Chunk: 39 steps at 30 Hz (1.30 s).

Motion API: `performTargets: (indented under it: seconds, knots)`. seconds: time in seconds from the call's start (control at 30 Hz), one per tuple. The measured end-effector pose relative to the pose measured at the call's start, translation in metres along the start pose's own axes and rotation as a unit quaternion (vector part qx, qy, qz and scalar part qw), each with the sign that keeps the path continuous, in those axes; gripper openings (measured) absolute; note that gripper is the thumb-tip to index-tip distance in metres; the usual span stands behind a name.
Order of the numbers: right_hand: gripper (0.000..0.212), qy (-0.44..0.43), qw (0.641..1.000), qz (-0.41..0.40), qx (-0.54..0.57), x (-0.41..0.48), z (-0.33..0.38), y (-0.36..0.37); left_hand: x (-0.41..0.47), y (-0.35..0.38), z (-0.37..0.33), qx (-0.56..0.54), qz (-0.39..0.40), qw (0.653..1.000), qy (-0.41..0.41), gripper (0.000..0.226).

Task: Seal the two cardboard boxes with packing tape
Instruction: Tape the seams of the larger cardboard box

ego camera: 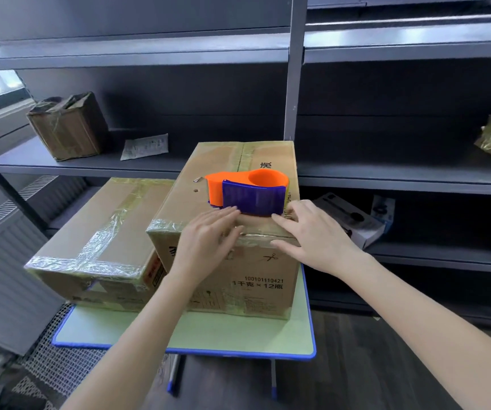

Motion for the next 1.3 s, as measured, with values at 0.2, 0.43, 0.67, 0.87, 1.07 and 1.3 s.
performTargets:
  seconds: [0.2,0.43,0.67,0.87,1.07,1.3]
  knots:
    - [0.045,-0.029,0.999,0.013,0.034,0.013,0.014,0.01,-0.016,-0.006,0.05,0.06,0.033,0.995,-0.07,0.058]
    - [0.042,-0.005,0.999,0.011,0.047,0.019,0.012,0.012,-0.012,-0.006,0.061,0.029,0.06,0.994,-0.087,0.063]
    - [0.047,-0.047,0.997,0.003,0.055,0.04,0.063,0.02,-0.019,-0.021,0.108,-0.008,0.107,0.98,-0.169,0.049]
    - [0.053,-0.062,0.998,0.02,0.018,0.062,0.087,0.032,-0.03,-0.021,0.099,0.044,0.082,0.98,-0.178,0.041]
    - [0.052,-0.075,0.992,0.052,0.086,0.021,0.049,0.022,-0.046,-0.026,0.026,0.137,0.058,0.985,-0.091,0.046]
    - [0.046,-0.02,0.991,0.045,0.127,-0.007,0.043,0.004,-0.052,-0.05,0.009,0.056,0.015,0.992,-0.113,0.034]
Point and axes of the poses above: each hand's wrist, its own x-axis towards the middle knuckle, its own y-axis out of the palm, z = x × y, the point moved 8 cm from there along x, towards the middle knuckle, and after that the axes turned 2 degrees about z, right-handed, at the moved point
